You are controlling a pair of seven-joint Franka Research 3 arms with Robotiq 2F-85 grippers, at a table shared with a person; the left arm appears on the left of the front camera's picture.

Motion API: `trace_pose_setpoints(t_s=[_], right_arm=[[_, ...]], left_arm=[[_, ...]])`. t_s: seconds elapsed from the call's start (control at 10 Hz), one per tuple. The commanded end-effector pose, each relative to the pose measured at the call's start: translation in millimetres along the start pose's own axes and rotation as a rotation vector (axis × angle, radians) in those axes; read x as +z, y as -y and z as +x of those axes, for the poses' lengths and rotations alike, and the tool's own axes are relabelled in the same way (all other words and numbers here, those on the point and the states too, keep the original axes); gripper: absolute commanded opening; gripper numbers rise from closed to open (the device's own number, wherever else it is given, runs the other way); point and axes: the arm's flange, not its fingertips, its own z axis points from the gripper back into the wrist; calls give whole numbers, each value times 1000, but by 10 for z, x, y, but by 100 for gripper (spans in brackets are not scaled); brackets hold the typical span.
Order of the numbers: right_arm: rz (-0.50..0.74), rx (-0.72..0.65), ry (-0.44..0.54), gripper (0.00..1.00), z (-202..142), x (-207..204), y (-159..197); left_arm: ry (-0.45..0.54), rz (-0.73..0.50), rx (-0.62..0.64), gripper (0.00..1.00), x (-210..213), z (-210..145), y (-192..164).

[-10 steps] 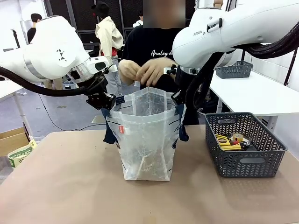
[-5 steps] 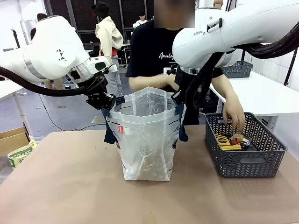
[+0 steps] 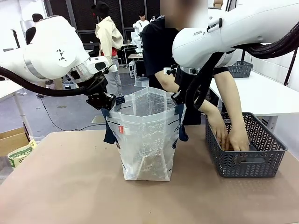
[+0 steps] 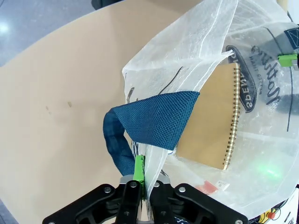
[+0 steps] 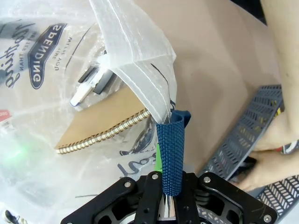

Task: Transfer purchased items from the store into the shopping bag.
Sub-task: Move the Reusable shopping bag to the right side of the table.

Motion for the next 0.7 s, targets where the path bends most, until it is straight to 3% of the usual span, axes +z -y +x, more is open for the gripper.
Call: trace_pose_setpoints(t_s=[0.0, 0.6], right_arm=[[-1, 0, 3, 0, 2, 3, 5], [-1, 0, 3, 0, 2, 3, 5]], left_arm=[[0, 4, -5, 0, 4, 0, 0], [0, 4, -5, 0, 4, 0, 0]])
